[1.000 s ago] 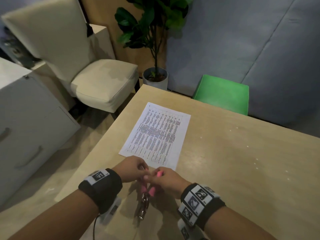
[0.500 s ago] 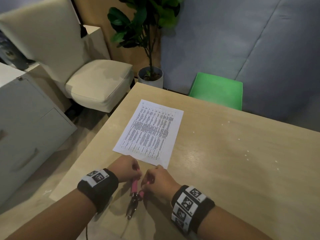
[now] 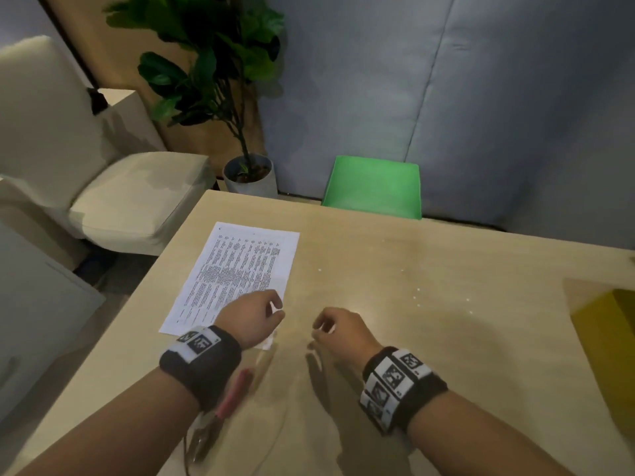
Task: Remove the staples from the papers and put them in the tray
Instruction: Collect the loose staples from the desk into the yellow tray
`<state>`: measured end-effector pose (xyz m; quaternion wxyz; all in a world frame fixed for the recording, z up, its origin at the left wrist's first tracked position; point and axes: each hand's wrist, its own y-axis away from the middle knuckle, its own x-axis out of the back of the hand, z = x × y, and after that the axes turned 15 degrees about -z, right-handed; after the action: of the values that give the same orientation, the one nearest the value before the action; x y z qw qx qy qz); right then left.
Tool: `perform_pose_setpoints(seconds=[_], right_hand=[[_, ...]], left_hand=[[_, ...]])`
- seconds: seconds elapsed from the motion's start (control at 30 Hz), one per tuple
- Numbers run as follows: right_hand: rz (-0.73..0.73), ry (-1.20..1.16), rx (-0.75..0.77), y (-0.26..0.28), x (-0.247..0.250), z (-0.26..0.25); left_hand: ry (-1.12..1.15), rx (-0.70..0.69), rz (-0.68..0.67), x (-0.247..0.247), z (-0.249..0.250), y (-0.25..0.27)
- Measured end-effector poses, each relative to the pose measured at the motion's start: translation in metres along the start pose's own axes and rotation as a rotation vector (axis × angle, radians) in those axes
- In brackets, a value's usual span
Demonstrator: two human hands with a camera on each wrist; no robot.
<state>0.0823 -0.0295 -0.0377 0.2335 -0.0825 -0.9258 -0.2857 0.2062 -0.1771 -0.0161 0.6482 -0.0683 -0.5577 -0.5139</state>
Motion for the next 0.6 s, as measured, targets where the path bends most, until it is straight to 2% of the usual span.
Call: perform_pose_setpoints(seconds=[0.13, 0.3, 0.47, 0.6], right_hand=[[0.115, 0.091, -0.125, 0.018, 0.061, 0.046], [0.186, 0.190, -0.282, 0.039, 0.117, 0.116], [0.214, 0.266, -0.366, 0.060, 0.150, 0.170], [0.194, 0.302, -0.373, 0.073, 0.162, 0.199]], left_hand=[[-0.016, -0.092, 0.005, -0.012, 0.061, -0.025], [-0.111, -0.160, -0.052, -0.039, 0.133, -0.054], [-0.245, -0.162, -0.127, -0.069, 0.182, -0.081], [-0.303, -0.161, -0.167, -0.086, 0.200, -0.097]])
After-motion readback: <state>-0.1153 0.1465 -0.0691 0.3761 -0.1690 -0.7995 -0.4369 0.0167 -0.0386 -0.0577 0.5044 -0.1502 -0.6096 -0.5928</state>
